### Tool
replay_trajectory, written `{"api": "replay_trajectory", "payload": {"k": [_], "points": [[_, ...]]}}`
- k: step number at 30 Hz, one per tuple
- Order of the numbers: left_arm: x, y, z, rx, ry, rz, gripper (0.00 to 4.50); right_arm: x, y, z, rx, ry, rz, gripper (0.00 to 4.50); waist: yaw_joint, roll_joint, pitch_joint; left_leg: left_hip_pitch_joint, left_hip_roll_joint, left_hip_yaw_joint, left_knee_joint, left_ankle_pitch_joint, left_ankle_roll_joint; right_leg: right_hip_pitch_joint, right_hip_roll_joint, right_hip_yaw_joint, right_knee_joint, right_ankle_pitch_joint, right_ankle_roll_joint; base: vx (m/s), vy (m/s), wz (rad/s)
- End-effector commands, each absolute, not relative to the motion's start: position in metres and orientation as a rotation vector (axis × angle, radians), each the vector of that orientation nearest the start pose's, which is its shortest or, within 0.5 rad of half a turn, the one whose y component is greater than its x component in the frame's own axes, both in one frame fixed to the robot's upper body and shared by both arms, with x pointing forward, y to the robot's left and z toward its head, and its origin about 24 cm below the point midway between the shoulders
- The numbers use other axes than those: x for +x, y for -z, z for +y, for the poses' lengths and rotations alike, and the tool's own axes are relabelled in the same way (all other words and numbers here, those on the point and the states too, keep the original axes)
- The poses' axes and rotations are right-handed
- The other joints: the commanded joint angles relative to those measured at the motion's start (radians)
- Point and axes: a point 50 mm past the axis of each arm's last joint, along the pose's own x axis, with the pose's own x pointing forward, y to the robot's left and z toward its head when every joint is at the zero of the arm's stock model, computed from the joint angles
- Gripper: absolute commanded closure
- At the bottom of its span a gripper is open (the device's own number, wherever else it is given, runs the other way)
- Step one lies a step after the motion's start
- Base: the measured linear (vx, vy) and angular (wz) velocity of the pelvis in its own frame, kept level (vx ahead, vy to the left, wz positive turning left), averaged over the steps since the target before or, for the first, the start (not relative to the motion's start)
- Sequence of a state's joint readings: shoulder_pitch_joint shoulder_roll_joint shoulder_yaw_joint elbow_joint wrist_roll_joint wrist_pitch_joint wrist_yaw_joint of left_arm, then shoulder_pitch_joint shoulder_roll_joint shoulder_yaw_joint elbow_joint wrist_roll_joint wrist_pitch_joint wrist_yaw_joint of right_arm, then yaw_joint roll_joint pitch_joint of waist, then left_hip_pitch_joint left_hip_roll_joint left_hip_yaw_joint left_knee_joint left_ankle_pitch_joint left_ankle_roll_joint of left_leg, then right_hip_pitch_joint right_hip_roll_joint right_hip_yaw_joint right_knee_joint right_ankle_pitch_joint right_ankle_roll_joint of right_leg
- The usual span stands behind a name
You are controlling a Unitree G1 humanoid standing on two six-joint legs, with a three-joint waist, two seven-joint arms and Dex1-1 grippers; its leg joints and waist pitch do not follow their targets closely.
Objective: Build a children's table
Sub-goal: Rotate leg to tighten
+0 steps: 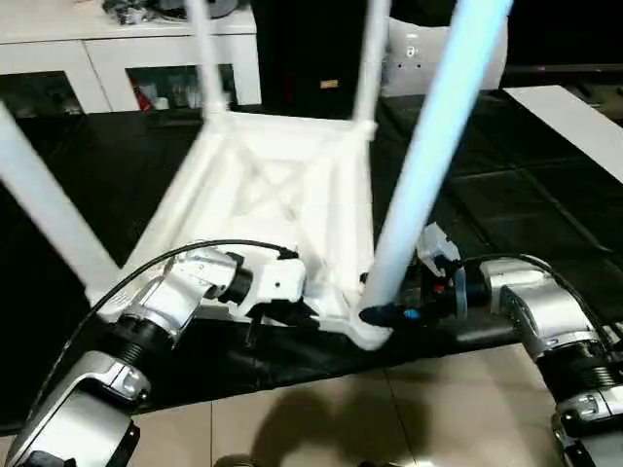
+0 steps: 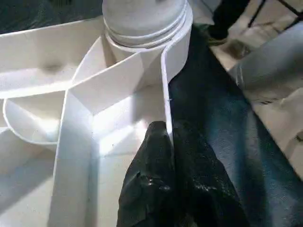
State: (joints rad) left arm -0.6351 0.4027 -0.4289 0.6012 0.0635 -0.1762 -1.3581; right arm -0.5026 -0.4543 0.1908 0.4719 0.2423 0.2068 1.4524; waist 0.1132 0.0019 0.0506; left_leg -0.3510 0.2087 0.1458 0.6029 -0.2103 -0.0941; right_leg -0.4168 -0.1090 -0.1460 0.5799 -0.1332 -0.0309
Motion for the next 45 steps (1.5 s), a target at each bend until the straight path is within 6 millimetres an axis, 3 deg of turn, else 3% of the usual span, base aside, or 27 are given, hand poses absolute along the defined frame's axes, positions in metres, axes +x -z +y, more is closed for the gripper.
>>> {"api": "replay_trajectory", "payload": {"k": [1, 7, 12, 17, 20, 21, 22, 23, 24, 25, 26, 27, 28, 30, 31, 32, 36, 39, 40, 42, 45], "points": [[0.304, -0.063, 0.107, 0.736, 1.713, 0.311, 4.5, 0.294, -0.07, -0.16, -0.072, -1.533, 0.386, 1.47, -0.007, -0.014, -0.078, -0.008, 0.022, 0.019, -0.065, -0.094, 0.079, 0.074, -0.044, 0.057, -0.053, -0.299, -0.165, 0.0, 0.0, 0.0], [0.305, -0.062, 0.111, 0.729, 1.711, 0.315, 4.5, 0.292, -0.07, -0.16, -0.06, -1.561, 0.397, 2.03, -0.007, -0.016, -0.079, -0.008, 0.022, 0.019, -0.065, -0.083, 0.073, 0.074, -0.043, 0.056, -0.054, -0.317, -0.15, 0.0, 0.0, 0.0], [0.304, -0.061, 0.113, 0.647, 1.674, 0.315, 4.5, 0.288, -0.069, -0.157, -0.012, -1.585, 0.407, 2.25, -0.006, -0.017, -0.079, -0.009, 0.022, 0.019, -0.064, -0.068, 0.077, 0.074, -0.044, 0.057, -0.049, -0.294, -0.159, 0.0, 0.0, 0.0], [0.306, -0.062, 0.114, 0.53, 1.535, 0.338, 4.5, 0.296, -0.066, -0.144, 0.038, -1.431, 0.374, 2.29, -0.01, -0.015, -0.077, -0.009, 0.023, 0.019, -0.066, -0.077, 0.066, 0.073, -0.045, 0.057, -0.051, -0.314, -0.158, 0.0, 0.0, 0.0], [0.307, -0.064, 0.111, 0.472, 1.446, 0.347, 4.5, 0.307, -0.062, -0.132, 0.027, -1.27, 0.355, 2.33, -0.028, -0.017, -0.07, -0.008, 0.012, 0.018, -0.069, -0.131, 0.034, 0.072, -0.044, 0.051, -0.069, -0.451, -0.106, 0.0, 0.0, 0.0], [0.307, -0.066, 0.108, 0.445, 1.399, 0.341, 4.5, 0.313, -0.059, -0.124, 0.031, -1.184, 0.353, 2.35, -0.039, -0.017, -0.065, -0.015, 0.011, 0.015, -0.072, -0.144, 0.021, 0.074, -0.044, 0.046, -0.075, -0.5, -0.08, 0.0, 0.0, 0.0], [0.308, -0.067, 0.104, 0.42, 1.354, 0.339, 4.5, 0.318, -0.056, -0.117, 0.039, -1.108, 0.354, 2.37, -0.055, -0.015, -0.064, -0.012, 0.009, 0.015, -0.07, -0.169, 0.009, 0.069, -0.045, 0.042, -0.084, -0.539, -0.063, 0.0, 0.0, 0.0], [0.309, -0.068, 0.1, 0.402, 1.313, 0.336, 4.5, 0.322, -0.054, -0.111, 0.048, -1.045, 0.361, 2.38, -0.065, -0.024, -0.065, -0.014, 0.007, 0.013, -0.068, -0.177, 0.004, 0.071, -0.044, 0.038, -0.084, -0.557, -0.053, 0.0, 0.0, 0.0], [0.309, -0.069, 0.098, 0.394, 1.291, 0.336, 4.5, 0.323, -0.053, -0.107, 0.055, -1.015, 0.366, 2.38, -0.082, -0.02, -0.061, -0.016, 0.003, 0.01, -0.067, -0.193, -0.005, 0.069, -0.042, 0.031, -0.093, -0.593, -0.037, 0.0, 0.0, 0.0], [0.311, -0.07, 0.094, 0.385, 1.257, 0.332, 4.5, 0.326, -0.052, -0.102, 0.052, -0.968, 0.368, 2.38, -0.093, -0.017, -0.063, -0.011, -0.001, 0.009, -0.061, -0.221, 0.003, 0.068, -0.042, 0.02, -0.107, -0.63, -0.014, 0.0, 0.0, 0.0], [0.312, -0.071, 0.091, 0.38, 1.234, 0.331, 4.5, 0.327, -0.051, -0.098, 0.049, -0.937, 0.369, 2.38, -0.099, -0.016, -0.063, -0.011, -0.001, 0.009, -0.061, -0.226, 0.007, 0.068, -0.042, 0.019, -0.108, -0.626, -0.012, 0.0, 0.0, 0.0], [0.316, -0.073, 0.079, 0.349, 1.16, 0.319, 4.5, 0.334, -0.048, -0.088, 0.091, -0.823, 0.386, 2.38, -0.112, -0.023, -0.063, -0.022, -0.003, 0.007, -0.06, -0.226, 0.014, 0.073, -0.038, 0.013, -0.11, -0.621, 0.0, 0.0, 0.0, 0.0], [0.316, -0.073, 0.078, 0.348, 1.157, 0.318, 4.5, 0.334, -0.048, -0.087, 0.093, -0.818, 0.386, 2.38, -0.12, -0.017, -0.063, -0.012, -0.003, 0.007, -0.057, -0.234, 0.011, 0.062, -0.039, 0.011, -0.115, -0.624, -0.005, 0.0, 0.0, 0.0], [0.321, -0.074, 0.064, 0.338, 1.067, 0.305, 4.5, 0.34, -0.045, -0.08, 0.107, -0.716, 0.374, 2.38, -0.133, -0.017, -0.063, -0.009, -0.006, 0.007, -0.054, -0.251, 0.02, 0.059, -0.037, 0.005, -0.121, -0.63, -0.003, 0.0, 0.0, 0.0], [0.323, -0.074, 0.062, 0.336, 1.037, 0.306, 4.5, 0.341, -0.045, -0.079, 0.102, -0.692, 0.364, 2.38, -0.13, -0.012, -0.065, -0.004, -0.008, 0.008, -0.052, -0.258, 0.03, 0.059, -0.037, 0.004, -0.123, -0.627, -0.004, 0.0, 0.0, 0.0], [0.324, -0.075, 0.06, 0.339, 1.004, 0.309, 4.5, 0.342, -0.045, -0.077, 0.116, -0.67, 0.352, 2.06, -0.132, -0.013, -0.065, -0.008, -0.006, 0.008, -0.054, -0.256, 0.035, 0.061, -0.037, 0.006, -0.121, -0.615, -0.007, 0.0, 0.0, 0.0], [0.331, -0.08, 0.057, 0.356, 0.924, 0.296, 4.5, 0.342, -0.048, -0.078, 0.157, -0.669, 0.312, 1.54, -0.123, -0.01, -0.071, -0.014, 0.006, 0.006, -0.065, -0.207, 0.059, 0.067, -0.038, 0.026, -0.096, -0.476, -0.072, 0.0, 0.0, 0.0], [0.333, -0.079, 0.062, 0.387, 0.917, 0.301, 4.5, 0.342, -0.052, -0.085, 0.168, -0.681, 0.274, 1.29, -0.115, -0.014, -0.077, -0.018, 0.01, 0.009, -0.065, -0.129, 0.082, 0.073, -0.039, 0.04, -0.072, -0.348, -0.129, 0.0, 0.0, 0.0], [0.333, -0.079, 0.064, 0.396, 0.916, 0.302, 4.5, 0.342, -0.053, -0.088, 0.165, -0.692, 0.263, 1.18, -0.11, -0.007, -0.077, -0.017, 0.009, 0.01, -0.063, -0.118, 0.091, 0.073, -0.04, 0.043, -0.068, -0.321, -0.145, 0.0, 0.0, 0.0], [0.333, -0.078, 0.069, 0.423, 0.931, 0.297, 4.5, 0.34, -0.056, -0.097, 0.148, -0.726, 0.239, 0.93, -0.102, -0.014, -0.077, -0.016, 0.007, 0.015, -0.06, -0.11, 0.103, 0.072, -0.038, 0.047, -0.066, -0.305, -0.158, 0.0, 0.0, 0.0], [0.332, -0.074, 0.077, 0.468, 0.969, 0.302, 4.5, 0.334, -0.061, -0.115, 0.1, -0.835, 0.211, 0.79, -0.088, -0.01, -0.08, -0.019, 0.01, 0.013, -0.059, -0.079, 0.119, 0.078, -0.04, 0.049, -0.059, -0.265, -0.17, 0.0, 0.0, 0.0]]}}
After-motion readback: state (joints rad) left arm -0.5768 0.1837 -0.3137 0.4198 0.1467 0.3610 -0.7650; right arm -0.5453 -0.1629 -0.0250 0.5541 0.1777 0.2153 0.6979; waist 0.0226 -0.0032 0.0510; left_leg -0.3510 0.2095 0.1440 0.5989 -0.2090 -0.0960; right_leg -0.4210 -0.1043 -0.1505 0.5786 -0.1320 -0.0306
